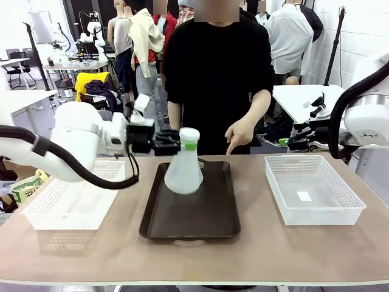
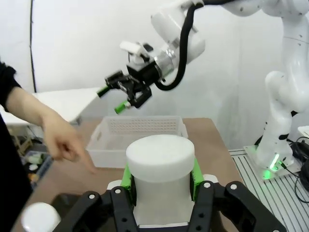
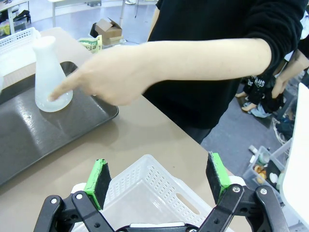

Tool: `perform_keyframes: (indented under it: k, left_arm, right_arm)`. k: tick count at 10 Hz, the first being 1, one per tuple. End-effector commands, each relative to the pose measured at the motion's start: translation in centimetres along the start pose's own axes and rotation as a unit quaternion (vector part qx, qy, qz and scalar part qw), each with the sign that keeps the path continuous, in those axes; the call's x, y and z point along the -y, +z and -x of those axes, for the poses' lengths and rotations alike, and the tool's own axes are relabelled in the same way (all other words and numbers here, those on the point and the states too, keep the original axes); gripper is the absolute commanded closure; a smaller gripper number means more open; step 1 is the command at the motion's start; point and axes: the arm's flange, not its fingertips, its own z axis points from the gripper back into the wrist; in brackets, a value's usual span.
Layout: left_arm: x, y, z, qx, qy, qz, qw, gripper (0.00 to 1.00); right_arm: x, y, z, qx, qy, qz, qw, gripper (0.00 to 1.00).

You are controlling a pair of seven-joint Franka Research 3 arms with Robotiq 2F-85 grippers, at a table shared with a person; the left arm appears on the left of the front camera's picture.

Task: Prepare the laboratory tools.
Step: Place the picked Big flask upright in the Handle tray as directed by the person.

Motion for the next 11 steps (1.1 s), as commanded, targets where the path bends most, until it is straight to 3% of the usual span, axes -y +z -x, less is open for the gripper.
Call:
perform_keyframes:
  k: [1, 3, 11]
  left_arm:
    - [-0.8, -2.2, 2.5, 0.03, 0.013, 0.019, 0.999, 1.0]
    - [-1.1, -2.7, 4.2, 0.031, -0.026, 0.015, 0.999, 1.0]
    - [-2.7, -1.3, 9.4, 0.041, -0.027, 0.013, 0.999, 1.0]
  right_arm:
    - [0.0, 0.1, -0.1, -0.003, -0.004, -0.004, 1.0, 0.0]
    - [0.0, 0.1, -0.1, -0.003, -0.004, -0.004, 1.0, 0.0]
    - [0.0, 0.1, -0.1, -0.003, -0.004, -0.004, 1.0, 0.0]
